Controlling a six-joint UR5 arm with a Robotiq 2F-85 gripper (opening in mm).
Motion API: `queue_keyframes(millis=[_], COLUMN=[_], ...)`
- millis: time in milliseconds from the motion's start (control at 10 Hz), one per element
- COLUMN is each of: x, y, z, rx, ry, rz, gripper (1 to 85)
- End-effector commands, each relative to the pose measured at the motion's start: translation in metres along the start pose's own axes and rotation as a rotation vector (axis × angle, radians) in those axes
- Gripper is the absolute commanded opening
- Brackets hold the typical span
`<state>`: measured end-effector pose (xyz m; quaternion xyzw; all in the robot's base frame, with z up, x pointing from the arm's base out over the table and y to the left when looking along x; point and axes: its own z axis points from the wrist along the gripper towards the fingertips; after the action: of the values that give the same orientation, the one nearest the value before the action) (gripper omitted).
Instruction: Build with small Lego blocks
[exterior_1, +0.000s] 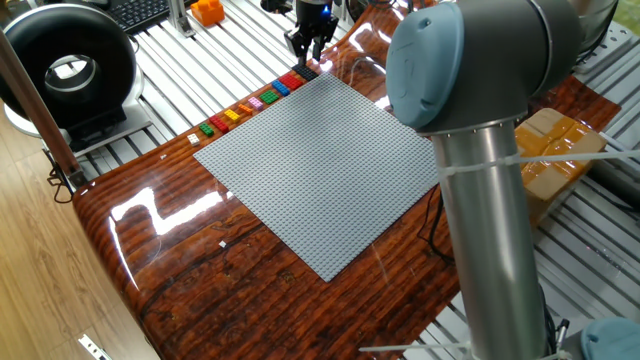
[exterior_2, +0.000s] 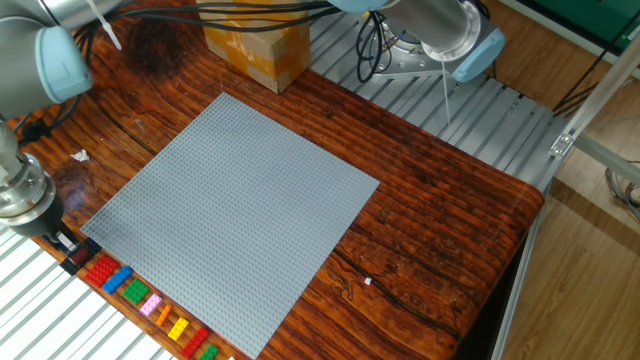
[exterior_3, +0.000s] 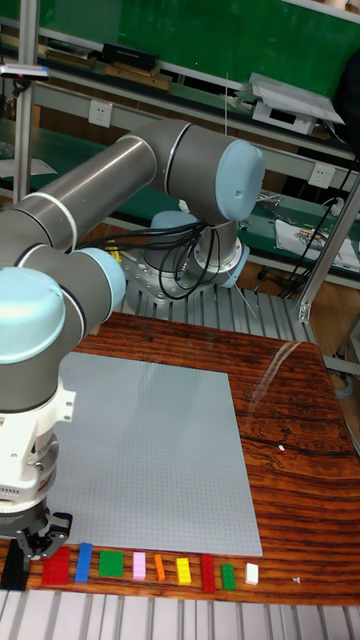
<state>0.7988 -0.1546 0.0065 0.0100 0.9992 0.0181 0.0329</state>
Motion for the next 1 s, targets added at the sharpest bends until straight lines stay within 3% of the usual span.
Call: queue_keyframes(millis=[0,900], x=[-0.0005,-0.0024], y=[0.0048,0.003], z=[0.0037,0.0065], rx=[-0.001,0.013], ry=[-0.009,-0.015], rz=[0.0,-0.017], gripper=[41.7,40.7])
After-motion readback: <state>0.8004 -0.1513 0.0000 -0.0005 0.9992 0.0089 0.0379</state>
